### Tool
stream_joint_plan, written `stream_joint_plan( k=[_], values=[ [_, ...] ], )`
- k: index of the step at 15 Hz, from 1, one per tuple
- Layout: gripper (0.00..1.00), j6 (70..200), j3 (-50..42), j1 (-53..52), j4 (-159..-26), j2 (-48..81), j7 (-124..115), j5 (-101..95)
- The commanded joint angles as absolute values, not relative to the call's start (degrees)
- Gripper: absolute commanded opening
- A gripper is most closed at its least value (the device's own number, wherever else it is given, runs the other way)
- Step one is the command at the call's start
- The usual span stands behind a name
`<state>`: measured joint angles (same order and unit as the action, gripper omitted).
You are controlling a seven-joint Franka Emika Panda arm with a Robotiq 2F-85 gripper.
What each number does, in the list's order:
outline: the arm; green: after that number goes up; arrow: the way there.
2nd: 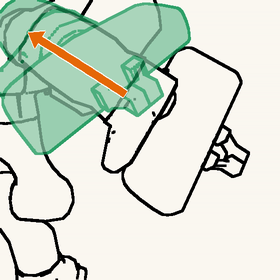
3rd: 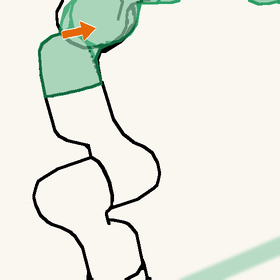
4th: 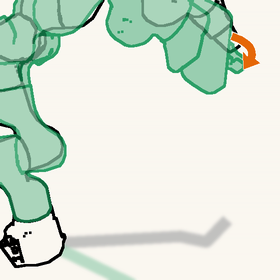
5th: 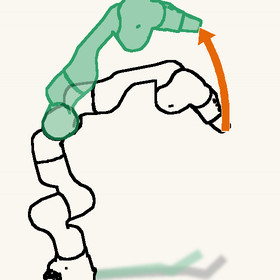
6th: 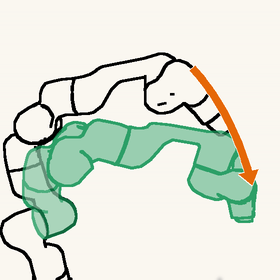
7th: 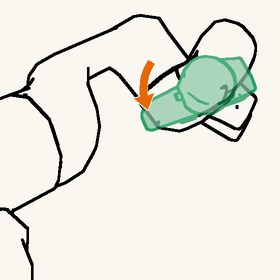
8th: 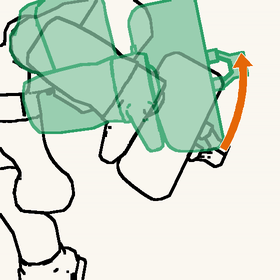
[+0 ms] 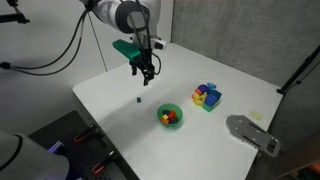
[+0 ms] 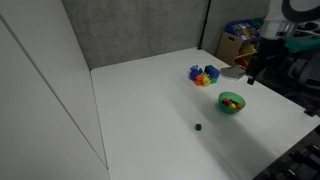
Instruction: Pick up a small green block on the left of the worktop and put it in the green bowl
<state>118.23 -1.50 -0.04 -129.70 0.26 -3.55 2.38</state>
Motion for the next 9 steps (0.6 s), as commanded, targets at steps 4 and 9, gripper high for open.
stream_joint_plan(
  k=[4,9],
  values=[
    [1.00,111.17,1.14,-0.85,-131.02,-13.06,-8.15,0.48],
    [1.00,109.06,2.00,-0.57,-129.50,-17.87,-8.93,0.53]
  ],
)
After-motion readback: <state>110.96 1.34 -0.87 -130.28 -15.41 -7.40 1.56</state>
